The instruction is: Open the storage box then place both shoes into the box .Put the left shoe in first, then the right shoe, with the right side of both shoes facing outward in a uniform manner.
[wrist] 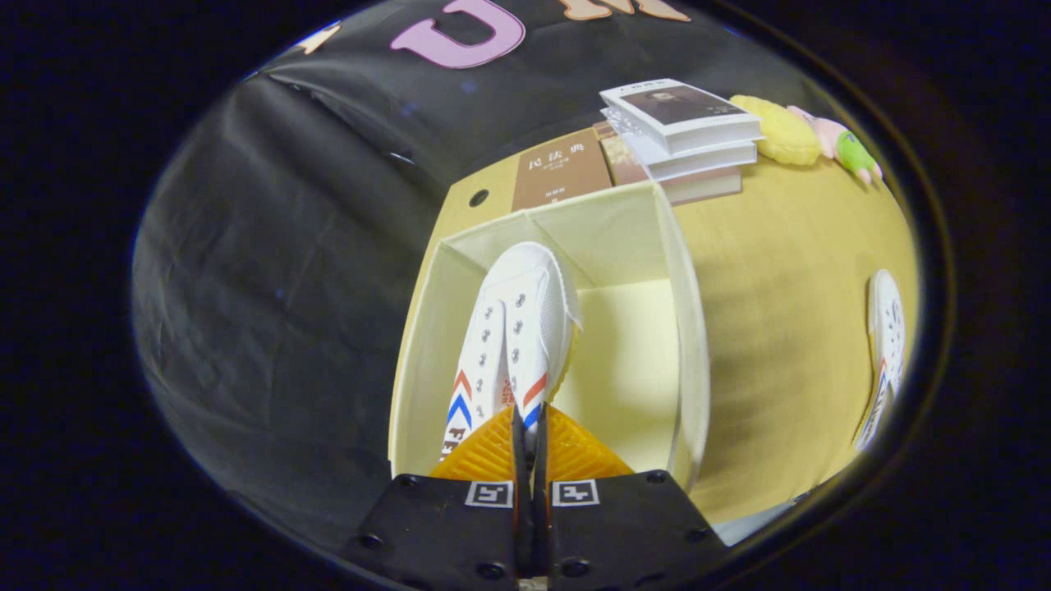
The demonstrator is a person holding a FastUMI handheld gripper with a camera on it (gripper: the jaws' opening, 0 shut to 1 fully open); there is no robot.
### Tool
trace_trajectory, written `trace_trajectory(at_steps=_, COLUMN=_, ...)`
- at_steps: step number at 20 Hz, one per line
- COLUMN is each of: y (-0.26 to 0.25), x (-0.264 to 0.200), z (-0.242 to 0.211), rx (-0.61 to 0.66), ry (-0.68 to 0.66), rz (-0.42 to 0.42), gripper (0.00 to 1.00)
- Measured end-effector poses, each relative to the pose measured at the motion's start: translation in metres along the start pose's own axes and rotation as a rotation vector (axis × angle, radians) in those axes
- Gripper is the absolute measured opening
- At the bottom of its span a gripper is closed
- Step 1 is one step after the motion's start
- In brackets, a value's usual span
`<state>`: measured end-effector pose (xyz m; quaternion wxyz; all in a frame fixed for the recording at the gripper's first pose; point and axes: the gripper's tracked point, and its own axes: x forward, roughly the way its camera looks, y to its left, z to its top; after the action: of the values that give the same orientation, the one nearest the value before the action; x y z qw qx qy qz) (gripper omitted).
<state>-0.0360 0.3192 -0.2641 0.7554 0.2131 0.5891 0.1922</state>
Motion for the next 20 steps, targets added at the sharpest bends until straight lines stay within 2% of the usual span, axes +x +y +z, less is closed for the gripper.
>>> trace_trajectory(at_steps=10, y=0.004, x=0.04, z=-0.016, rx=-0.018, ry=0.059, rz=-0.086, gripper=0.04)
trace_trajectory(at_steps=14, y=0.002, x=0.044, z=-0.02, rx=-0.07, ry=0.059, rz=-0.112, gripper=0.04)
trace_trajectory(at_steps=18, y=0.012, x=0.044, z=-0.024, rx=-0.114, ry=0.076, rz=-0.075, gripper=0.12)
trace_trajectory(at_steps=20, y=0.02, x=0.035, z=-0.021, rx=-0.151, ry=0.057, rz=-0.043, gripper=0.29)
